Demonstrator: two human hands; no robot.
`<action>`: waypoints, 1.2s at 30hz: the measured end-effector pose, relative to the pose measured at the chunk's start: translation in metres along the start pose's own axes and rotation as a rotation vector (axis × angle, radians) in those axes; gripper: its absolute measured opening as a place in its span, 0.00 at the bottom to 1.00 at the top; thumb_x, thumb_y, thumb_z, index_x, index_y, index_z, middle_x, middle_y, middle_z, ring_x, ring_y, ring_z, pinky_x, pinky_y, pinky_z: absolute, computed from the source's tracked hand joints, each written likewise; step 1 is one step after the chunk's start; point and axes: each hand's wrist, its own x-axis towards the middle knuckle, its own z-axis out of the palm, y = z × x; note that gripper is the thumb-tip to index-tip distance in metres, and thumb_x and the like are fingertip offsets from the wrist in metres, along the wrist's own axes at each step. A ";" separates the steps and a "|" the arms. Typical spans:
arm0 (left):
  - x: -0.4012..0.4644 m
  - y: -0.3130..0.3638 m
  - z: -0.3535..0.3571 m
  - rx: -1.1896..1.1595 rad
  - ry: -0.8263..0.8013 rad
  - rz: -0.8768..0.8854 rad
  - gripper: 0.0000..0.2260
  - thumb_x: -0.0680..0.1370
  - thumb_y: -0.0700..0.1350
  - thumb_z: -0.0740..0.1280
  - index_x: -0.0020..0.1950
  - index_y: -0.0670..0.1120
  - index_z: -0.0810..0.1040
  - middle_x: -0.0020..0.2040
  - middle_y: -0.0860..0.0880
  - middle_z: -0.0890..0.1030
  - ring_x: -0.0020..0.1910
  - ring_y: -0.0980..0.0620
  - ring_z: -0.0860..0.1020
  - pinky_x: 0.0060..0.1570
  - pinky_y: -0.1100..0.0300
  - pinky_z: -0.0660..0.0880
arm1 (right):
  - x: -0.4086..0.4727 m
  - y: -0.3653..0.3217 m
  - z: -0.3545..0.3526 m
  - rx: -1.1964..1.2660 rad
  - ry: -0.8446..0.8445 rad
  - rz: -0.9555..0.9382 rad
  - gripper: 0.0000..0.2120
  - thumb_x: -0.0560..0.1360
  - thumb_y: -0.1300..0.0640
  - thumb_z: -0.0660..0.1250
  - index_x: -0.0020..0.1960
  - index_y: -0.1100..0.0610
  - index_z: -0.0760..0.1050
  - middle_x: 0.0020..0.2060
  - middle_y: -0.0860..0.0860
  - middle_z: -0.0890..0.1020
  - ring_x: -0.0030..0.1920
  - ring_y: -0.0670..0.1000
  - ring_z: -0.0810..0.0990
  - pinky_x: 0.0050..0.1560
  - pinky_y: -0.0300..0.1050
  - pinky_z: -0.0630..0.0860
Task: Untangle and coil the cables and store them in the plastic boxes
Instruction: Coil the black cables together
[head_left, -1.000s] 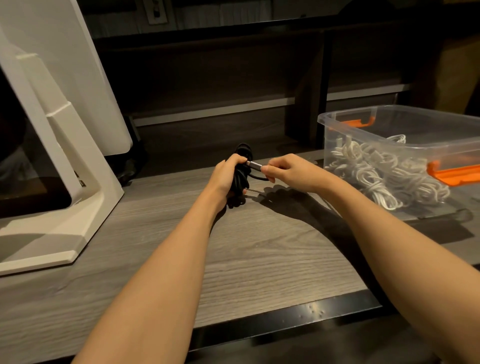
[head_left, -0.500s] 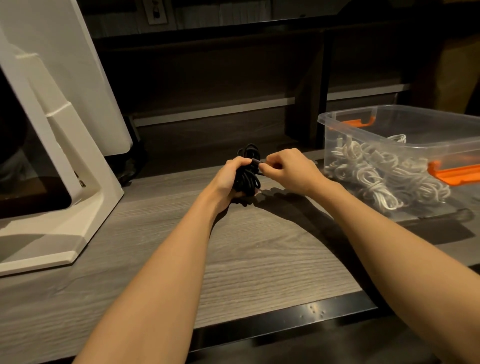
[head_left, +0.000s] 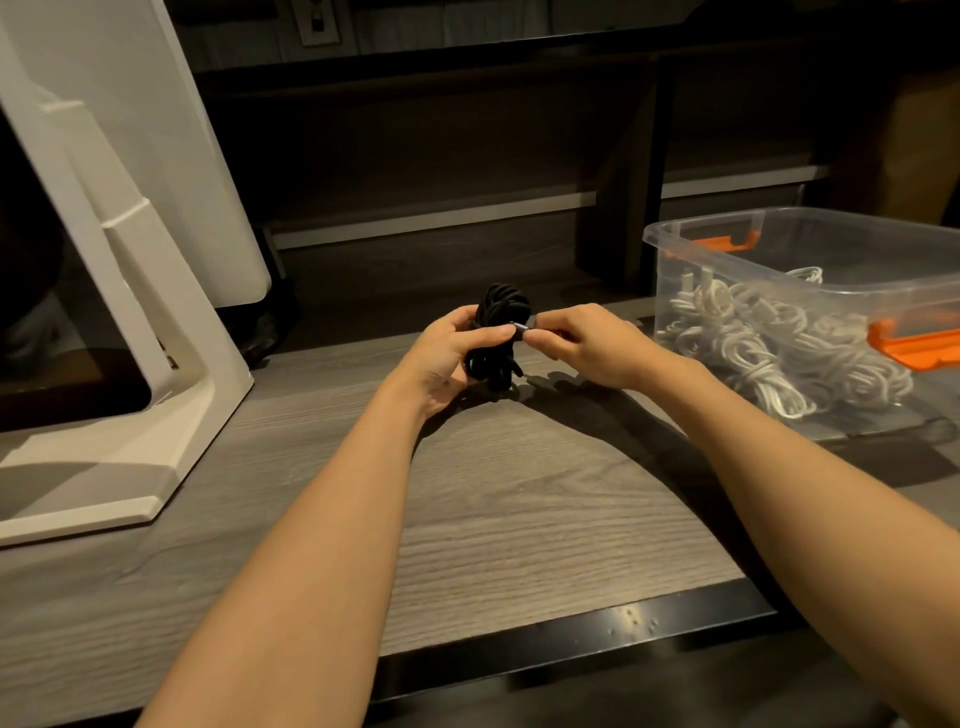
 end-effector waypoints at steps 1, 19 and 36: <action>0.000 0.000 0.001 0.022 -0.004 0.011 0.11 0.75 0.38 0.70 0.56 0.47 0.78 0.56 0.45 0.80 0.56 0.47 0.80 0.56 0.51 0.78 | 0.001 0.000 0.001 -0.038 0.027 0.004 0.13 0.81 0.47 0.57 0.39 0.47 0.71 0.32 0.45 0.74 0.33 0.45 0.72 0.36 0.44 0.68; 0.001 -0.004 0.026 0.095 0.097 0.125 0.11 0.78 0.39 0.67 0.60 0.47 0.75 0.55 0.50 0.79 0.53 0.52 0.79 0.54 0.50 0.78 | 0.003 -0.013 0.012 -0.231 0.362 0.229 0.14 0.80 0.46 0.58 0.50 0.52 0.79 0.38 0.49 0.78 0.41 0.52 0.79 0.40 0.47 0.74; 0.002 -0.005 0.026 0.701 0.229 0.479 0.16 0.74 0.41 0.73 0.61 0.44 0.76 0.57 0.52 0.73 0.56 0.57 0.72 0.48 0.74 0.66 | -0.007 0.002 -0.006 0.167 0.039 0.169 0.15 0.82 0.52 0.57 0.51 0.60 0.78 0.44 0.58 0.80 0.47 0.56 0.78 0.50 0.52 0.73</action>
